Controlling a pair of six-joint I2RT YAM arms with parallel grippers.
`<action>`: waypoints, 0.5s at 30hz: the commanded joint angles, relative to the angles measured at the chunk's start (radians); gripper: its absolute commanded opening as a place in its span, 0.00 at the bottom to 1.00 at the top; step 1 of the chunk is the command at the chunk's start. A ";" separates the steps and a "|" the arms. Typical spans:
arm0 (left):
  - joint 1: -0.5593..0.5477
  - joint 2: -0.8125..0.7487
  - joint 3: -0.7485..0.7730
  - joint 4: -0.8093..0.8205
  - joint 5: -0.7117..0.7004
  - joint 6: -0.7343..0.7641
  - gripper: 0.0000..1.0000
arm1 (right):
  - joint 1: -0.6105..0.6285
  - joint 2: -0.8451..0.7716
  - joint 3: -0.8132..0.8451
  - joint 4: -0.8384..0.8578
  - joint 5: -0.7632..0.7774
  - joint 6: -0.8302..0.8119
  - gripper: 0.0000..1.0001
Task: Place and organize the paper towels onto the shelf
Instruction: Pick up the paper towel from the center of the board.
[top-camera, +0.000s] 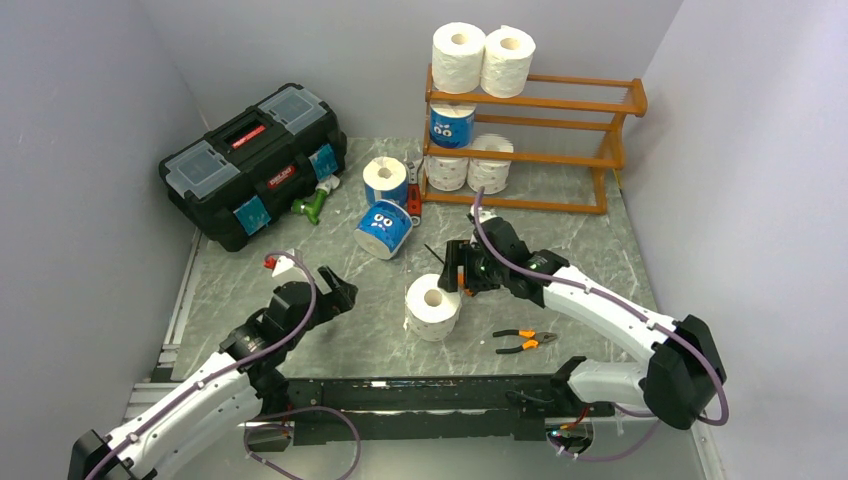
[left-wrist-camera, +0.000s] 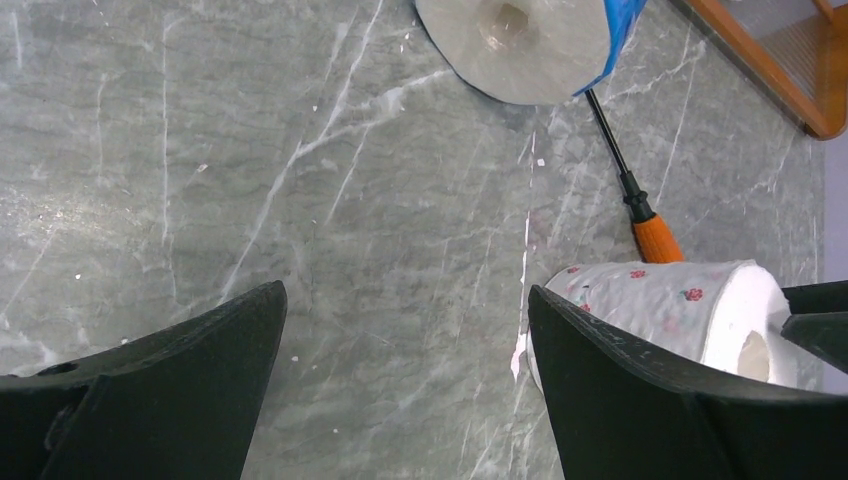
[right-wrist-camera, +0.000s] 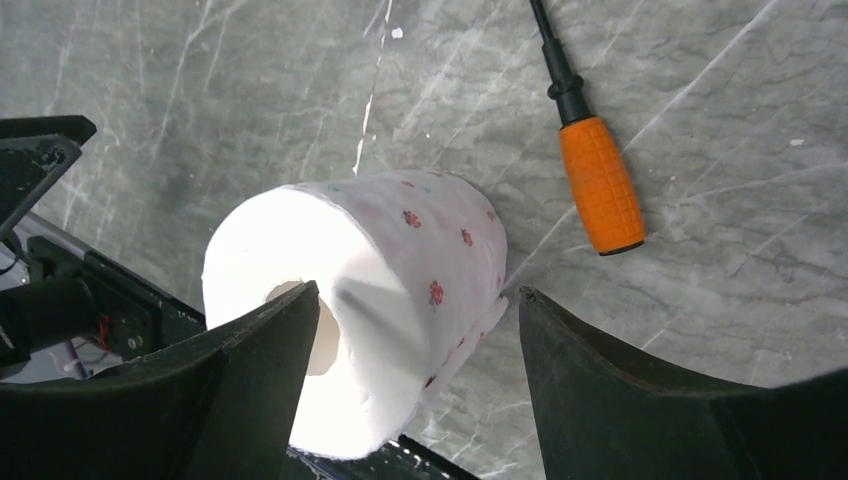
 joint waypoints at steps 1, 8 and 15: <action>0.005 0.008 0.023 0.016 0.024 -0.018 0.96 | 0.030 0.020 0.062 -0.030 0.024 -0.026 0.75; 0.003 0.011 0.012 0.029 0.040 -0.027 0.96 | 0.060 0.010 0.067 -0.071 0.056 -0.033 0.75; 0.004 0.036 0.026 0.028 0.049 -0.021 0.96 | 0.077 0.021 0.060 -0.084 0.059 -0.027 0.70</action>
